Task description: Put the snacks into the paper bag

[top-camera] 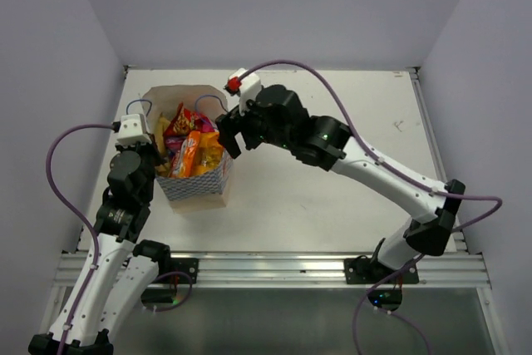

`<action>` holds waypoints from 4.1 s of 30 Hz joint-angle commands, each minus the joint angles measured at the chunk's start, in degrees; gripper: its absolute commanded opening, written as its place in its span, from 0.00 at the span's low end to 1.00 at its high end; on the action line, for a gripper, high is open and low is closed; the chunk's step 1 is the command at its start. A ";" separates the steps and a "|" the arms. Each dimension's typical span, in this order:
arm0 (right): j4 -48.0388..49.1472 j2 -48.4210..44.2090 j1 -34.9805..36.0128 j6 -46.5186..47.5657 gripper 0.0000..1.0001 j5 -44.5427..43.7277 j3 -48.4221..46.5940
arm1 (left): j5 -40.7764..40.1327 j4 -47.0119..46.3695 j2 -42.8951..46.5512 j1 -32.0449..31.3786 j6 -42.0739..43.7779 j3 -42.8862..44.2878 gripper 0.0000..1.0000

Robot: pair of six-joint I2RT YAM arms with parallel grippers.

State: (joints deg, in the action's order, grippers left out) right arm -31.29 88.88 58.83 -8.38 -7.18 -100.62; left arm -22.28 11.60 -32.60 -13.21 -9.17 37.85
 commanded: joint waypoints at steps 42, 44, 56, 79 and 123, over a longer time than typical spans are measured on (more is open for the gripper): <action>-4.91 3.76 0.23 3.72 0.00 -12.67 -4.85 | 22.01 -7.99 -9.41 -0.50 -3.66 17.43 0.00; -5.80 2.00 0.06 4.16 0.00 -13.91 -4.50 | 23.86 -8.25 -9.59 -0.67 -4.89 18.23 0.00; -9.05 -8.71 -0.91 3.90 0.00 -20.59 5.31 | 30.55 -14.66 -5.90 -2.69 -13.15 8.22 0.00; -5.98 -20.50 -11.98 0.03 0.00 -13.91 21.43 | 6.90 -16.96 -12.31 -26.51 -6.56 6.80 0.00; -3.25 -40.02 -12.42 5.83 0.83 -35.44 26.17 | -41.69 -24.28 8.08 -38.56 21.13 7.95 0.76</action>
State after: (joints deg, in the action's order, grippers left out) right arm -34.61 46.78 46.72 -3.86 -37.17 -76.34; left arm -54.89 -13.43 -22.74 -51.51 7.11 48.49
